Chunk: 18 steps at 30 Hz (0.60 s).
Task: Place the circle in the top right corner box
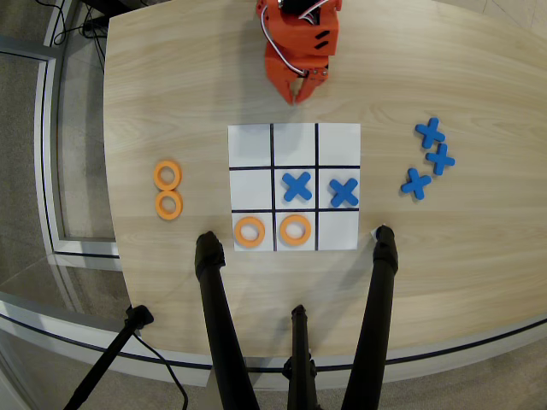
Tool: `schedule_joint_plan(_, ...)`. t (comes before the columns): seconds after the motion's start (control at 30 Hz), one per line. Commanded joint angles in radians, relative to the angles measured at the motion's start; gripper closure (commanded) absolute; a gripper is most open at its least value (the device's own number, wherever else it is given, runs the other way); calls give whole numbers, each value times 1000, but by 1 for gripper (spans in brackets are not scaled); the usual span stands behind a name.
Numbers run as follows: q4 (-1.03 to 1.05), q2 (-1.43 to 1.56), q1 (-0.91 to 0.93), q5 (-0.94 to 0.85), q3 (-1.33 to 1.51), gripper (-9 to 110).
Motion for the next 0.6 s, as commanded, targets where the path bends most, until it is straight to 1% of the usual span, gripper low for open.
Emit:
schedule_joint_plan(0.0, 2, -3, 163, 2, 55, 101)
schedule_joint_plan(0.07, 2, 0, 379, 3, 55, 101)
schedule_joint_plan(0.1, 2, 8, 515, 3, 55, 101)
schedule_joint_plan(0.17, -25, 37, 874, -2, 55, 101)
schedule_joint_plan(0.23, -6, 37, 1183, 3, 55, 101)
schedule_joint_plan(0.3, -6, 37, 1382, 3, 55, 101)
schedule_joint_plan(0.37, -6, 37, 1457, 3, 55, 101)
schedule_joint_plan(0.57, -6, 35, 1485, 3, 55, 101)
